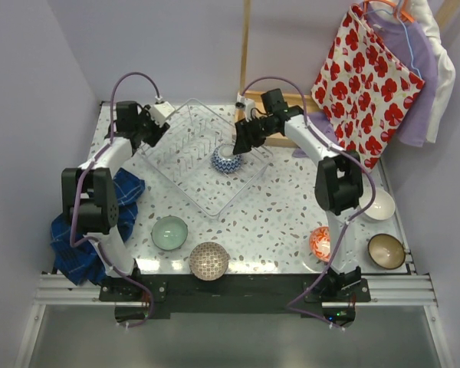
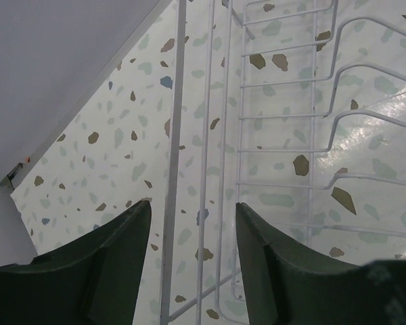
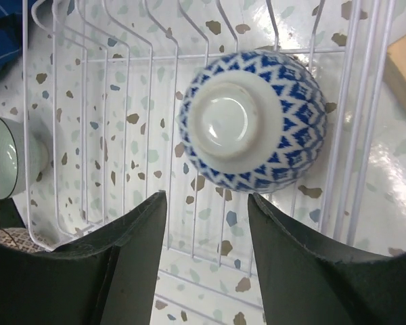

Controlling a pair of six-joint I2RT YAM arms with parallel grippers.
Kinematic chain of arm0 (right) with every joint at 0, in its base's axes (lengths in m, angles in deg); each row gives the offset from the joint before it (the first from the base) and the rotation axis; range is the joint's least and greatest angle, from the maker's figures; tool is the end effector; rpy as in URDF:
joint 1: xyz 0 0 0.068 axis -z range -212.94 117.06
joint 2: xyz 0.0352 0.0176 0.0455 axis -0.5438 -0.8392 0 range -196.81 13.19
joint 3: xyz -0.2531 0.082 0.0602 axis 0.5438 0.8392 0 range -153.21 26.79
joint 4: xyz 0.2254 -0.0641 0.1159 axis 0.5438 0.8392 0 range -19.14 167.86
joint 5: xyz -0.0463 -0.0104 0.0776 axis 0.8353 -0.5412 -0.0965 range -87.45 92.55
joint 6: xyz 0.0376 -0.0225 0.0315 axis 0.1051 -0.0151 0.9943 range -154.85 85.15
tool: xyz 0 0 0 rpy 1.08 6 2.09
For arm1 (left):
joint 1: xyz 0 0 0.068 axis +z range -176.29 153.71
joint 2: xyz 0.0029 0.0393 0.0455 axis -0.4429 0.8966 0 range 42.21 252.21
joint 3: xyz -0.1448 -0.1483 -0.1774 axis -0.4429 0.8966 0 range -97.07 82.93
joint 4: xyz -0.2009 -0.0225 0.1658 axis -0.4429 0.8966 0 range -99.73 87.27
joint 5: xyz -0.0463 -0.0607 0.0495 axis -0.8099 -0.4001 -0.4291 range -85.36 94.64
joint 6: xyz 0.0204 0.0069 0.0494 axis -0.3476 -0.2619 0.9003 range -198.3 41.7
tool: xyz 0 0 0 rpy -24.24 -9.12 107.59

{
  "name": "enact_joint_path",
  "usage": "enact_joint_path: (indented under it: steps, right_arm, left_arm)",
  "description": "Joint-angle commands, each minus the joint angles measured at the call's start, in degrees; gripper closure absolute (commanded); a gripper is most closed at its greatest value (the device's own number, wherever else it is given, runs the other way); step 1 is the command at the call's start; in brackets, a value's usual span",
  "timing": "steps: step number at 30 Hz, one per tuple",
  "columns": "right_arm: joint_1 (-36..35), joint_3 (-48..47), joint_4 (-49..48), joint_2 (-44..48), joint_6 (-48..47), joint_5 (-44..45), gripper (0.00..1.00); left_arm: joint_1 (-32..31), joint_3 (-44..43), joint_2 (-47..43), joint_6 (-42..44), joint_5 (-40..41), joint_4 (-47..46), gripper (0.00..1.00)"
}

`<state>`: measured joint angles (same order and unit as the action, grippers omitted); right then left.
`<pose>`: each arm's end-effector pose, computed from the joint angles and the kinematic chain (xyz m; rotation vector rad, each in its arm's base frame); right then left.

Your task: Load the bowls into the dish rack

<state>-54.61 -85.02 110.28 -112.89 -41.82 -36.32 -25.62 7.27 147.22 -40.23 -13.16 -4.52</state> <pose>0.4452 0.2008 0.2426 -0.8764 2.2929 0.9557 0.4203 -0.0059 0.2395 0.8507 1.9658 0.0567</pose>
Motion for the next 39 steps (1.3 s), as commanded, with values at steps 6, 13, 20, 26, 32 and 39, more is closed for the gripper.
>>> enact_joint_path:
  steps: [6, 13, 20, 26, 32, 39]
  right_arm:
    - [-3.11, 7.91, 3.01, 15.15, -12.36, 3.10, 0.44]
    - [-9.96, 23.11, 4.26, 30.97, -27.29, 6.08, 0.44]
    - [-19.88, 34.01, 7.42, 39.86, -38.11, 8.19, 0.45]
    - [-31.66, 42.09, 3.49, 41.53, -44.45, 11.62, 0.45]
    - [-41.95, 48.25, -1.79, 40.65, -49.63, 14.35, 0.46]
    - [-46.00, 49.93, -0.84, 41.18, -52.54, 13.56, 0.48]
  left_arm:
    - [-1.81, 1.48, -6.57, -4.92, -1.10, -7.41, 0.42]
    - [-1.72, 3.76, -13.86, -12.99, 3.56, -7.94, 0.42]
    - [-1.37, 1.84, -19.14, -24.26, 12.43, 5.38, 0.32]
    - [-0.84, 4.89, -25.02, -31.29, 14.29, 8.94, 0.26]
    - [4.16, 10.87, -33.29, -34.90, 11.92, 6.91, 0.23]
    - [7.24, 13.87, -38.21, -32.97, 13.14, 6.83, 0.23]
